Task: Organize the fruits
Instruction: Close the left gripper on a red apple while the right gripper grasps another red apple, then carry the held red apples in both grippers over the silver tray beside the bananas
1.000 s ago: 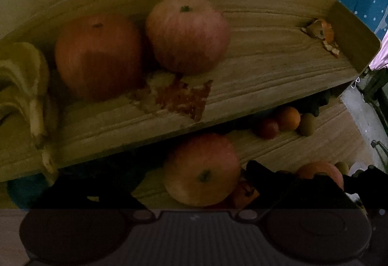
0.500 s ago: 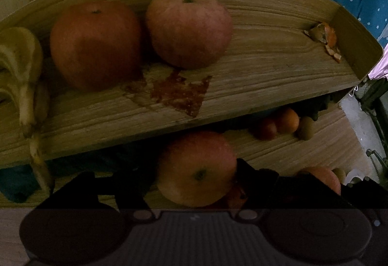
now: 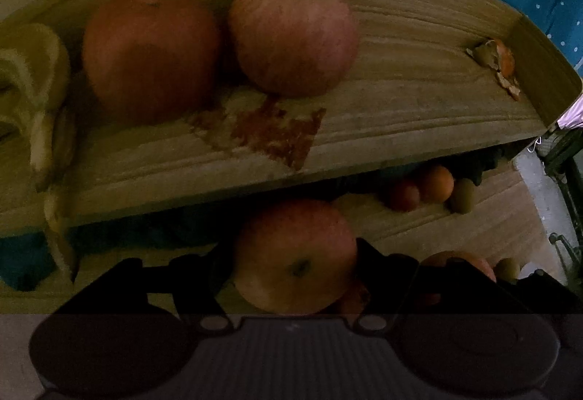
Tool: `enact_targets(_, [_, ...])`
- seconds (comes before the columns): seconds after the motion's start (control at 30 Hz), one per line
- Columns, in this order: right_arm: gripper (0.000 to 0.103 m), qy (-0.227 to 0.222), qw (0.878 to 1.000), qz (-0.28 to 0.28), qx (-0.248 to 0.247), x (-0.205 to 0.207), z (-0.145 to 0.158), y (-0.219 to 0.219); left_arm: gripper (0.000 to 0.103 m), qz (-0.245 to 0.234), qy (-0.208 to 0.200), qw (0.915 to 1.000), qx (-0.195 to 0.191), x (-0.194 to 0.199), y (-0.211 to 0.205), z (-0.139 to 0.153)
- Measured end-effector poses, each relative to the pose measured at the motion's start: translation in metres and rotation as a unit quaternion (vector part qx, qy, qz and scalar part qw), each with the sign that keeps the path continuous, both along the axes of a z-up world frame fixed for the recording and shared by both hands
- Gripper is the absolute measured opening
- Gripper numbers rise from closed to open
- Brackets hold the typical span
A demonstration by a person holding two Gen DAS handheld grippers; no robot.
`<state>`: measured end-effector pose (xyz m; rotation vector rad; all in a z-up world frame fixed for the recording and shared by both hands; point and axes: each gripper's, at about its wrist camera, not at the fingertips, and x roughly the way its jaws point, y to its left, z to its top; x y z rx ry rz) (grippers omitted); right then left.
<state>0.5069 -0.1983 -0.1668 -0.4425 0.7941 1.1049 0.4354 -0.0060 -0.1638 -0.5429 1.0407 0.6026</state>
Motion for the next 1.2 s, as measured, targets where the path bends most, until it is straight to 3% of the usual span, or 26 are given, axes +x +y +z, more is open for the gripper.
enact_targets(0.7, [0.072,0.014,0.999,0.014,0.029,-0.048,0.017,0.001,0.073,0.033,-0.005,0.9993,-0.018,-0.073,0.0,0.017])
enact_targets(1.2, [0.072,0.0,0.996,-0.07,0.051,-0.089,0.05,-0.043,0.073,-0.03,-0.026,0.9991,-0.017,-0.104,-0.027,0.046])
